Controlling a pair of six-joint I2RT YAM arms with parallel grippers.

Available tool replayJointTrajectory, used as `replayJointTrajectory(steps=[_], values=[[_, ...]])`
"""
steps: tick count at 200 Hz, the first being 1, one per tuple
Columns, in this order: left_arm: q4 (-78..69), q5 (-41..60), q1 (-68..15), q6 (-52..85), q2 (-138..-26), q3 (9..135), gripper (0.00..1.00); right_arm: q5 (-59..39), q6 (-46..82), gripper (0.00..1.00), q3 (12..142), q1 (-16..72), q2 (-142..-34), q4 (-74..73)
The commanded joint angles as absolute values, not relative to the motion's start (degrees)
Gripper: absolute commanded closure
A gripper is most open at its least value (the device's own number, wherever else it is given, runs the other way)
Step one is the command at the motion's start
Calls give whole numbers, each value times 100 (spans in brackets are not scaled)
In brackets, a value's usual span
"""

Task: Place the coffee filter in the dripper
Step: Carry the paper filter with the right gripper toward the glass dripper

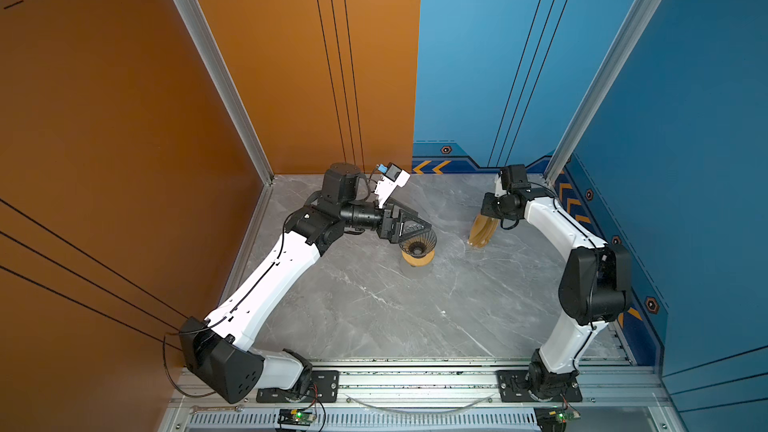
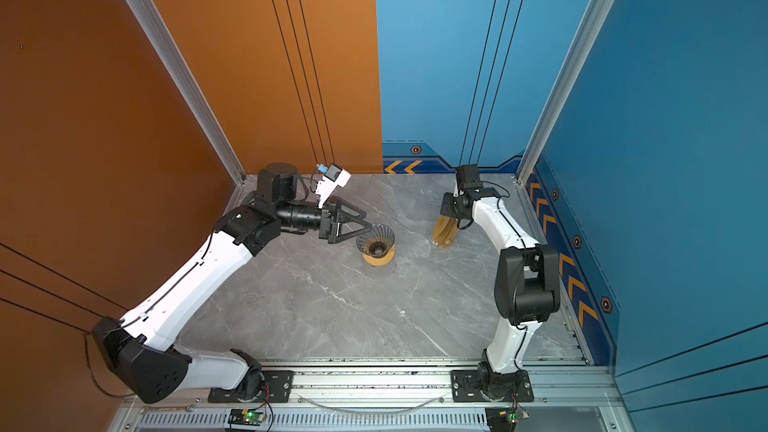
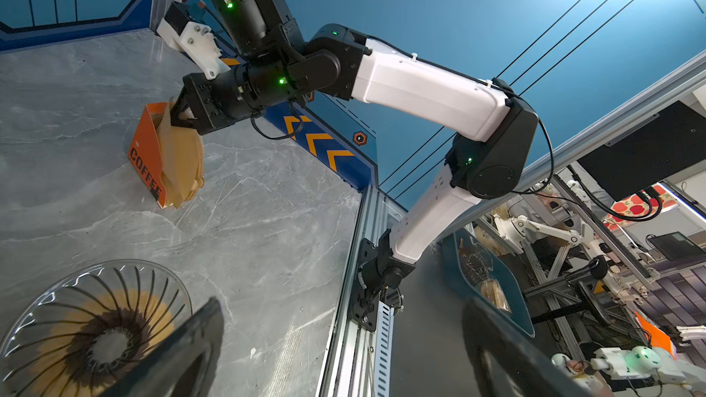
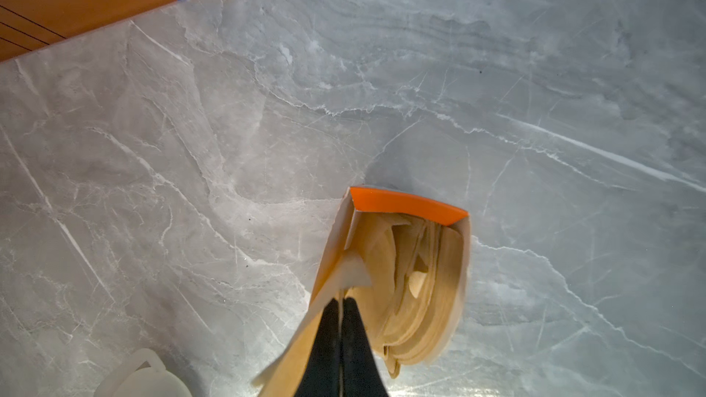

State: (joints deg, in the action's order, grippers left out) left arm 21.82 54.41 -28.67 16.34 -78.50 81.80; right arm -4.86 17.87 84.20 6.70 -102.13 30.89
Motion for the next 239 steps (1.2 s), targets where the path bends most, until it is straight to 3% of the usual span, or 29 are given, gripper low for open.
replayJointTrajectory(steps=[1, 87, 173, 239], values=[[2074, 5388, -2925, 1592, -7770, 8191, 2, -281, 1658, 100, 8239, 729, -9925, 3138], [2071, 5245, -2968, 1582, -7766, 8152, 2, -260, 1645, 100, 7850, 860, -8986, 3437], [2013, 5150, -2753, 1595, -7611, 8112, 2, -1267, 1670, 100, 8116, 1069, -8153, 4421], [1925, 5133, -2537, 1629, -7473, 8062, 2, -1666, 1705, 100, 8670, 1807, -7937, 4954]])
